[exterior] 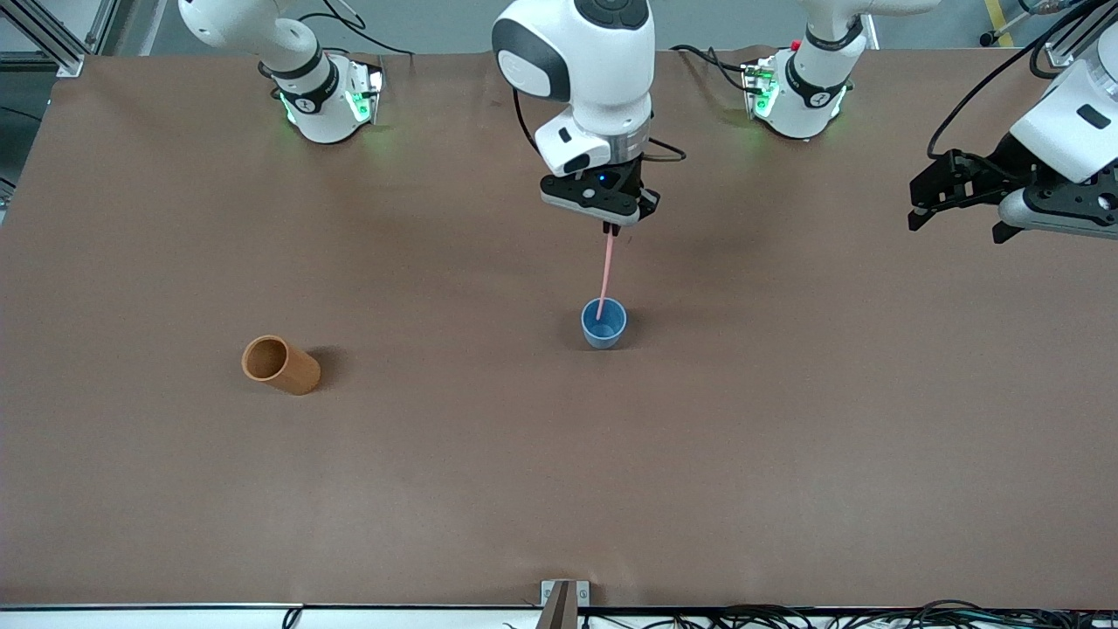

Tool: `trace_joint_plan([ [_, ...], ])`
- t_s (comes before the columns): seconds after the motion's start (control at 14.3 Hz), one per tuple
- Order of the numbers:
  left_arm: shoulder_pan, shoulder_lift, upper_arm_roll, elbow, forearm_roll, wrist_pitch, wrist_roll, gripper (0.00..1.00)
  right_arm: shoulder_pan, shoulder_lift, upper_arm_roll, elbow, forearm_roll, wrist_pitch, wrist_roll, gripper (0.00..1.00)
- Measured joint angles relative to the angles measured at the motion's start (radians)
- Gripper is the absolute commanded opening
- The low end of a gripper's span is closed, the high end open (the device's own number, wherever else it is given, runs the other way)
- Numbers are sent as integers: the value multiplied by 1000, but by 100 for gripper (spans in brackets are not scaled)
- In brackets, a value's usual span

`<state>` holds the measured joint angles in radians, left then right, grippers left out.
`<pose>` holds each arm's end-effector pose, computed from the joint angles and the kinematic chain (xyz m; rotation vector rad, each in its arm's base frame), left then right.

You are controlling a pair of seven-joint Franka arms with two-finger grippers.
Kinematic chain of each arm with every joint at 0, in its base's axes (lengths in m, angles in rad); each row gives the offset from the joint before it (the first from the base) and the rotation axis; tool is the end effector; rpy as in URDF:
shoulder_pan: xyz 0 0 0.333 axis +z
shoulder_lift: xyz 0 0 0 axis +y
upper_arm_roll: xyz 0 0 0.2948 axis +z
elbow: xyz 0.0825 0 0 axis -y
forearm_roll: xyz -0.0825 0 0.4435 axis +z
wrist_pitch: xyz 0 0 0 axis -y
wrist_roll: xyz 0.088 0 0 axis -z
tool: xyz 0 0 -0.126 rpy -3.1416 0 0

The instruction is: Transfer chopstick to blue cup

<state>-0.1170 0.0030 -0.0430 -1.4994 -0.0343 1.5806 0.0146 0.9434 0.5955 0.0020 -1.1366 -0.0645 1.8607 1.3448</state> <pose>0.6092 -0.1026 0.6215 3.0874 -0.2718 0.1171 0.4667 0.6351 0.4275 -2.9892 0.5832 -0.1668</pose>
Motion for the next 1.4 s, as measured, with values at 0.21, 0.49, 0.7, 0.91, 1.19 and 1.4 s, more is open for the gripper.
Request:
trace_joint_plan([
  [0.21,0,0,0,0,0,0,0,100,3,14,-1,0,-2,27,0,38],
  [0.49,0,0,0,1,0,-1,0,100,-1,15,-15,8,-3,30,0,73],
  [0.7,1,0,0,1,0,-1,0,100,-36,0,-28,30,-4,27,-12,85],
  [0.91,1,0,1,1,0,-1,0,100,-140,-93,-33,30,-5,-93,-171,87],
  [1.19,1,0,1,1,0,-1,0,100,-331,-303,-35,-119,-3,-186,-469,87],
  [1.4,2,0,0,1,0,-2,0,100,-455,-479,-36,-335,-3,-185,-670,88],
])
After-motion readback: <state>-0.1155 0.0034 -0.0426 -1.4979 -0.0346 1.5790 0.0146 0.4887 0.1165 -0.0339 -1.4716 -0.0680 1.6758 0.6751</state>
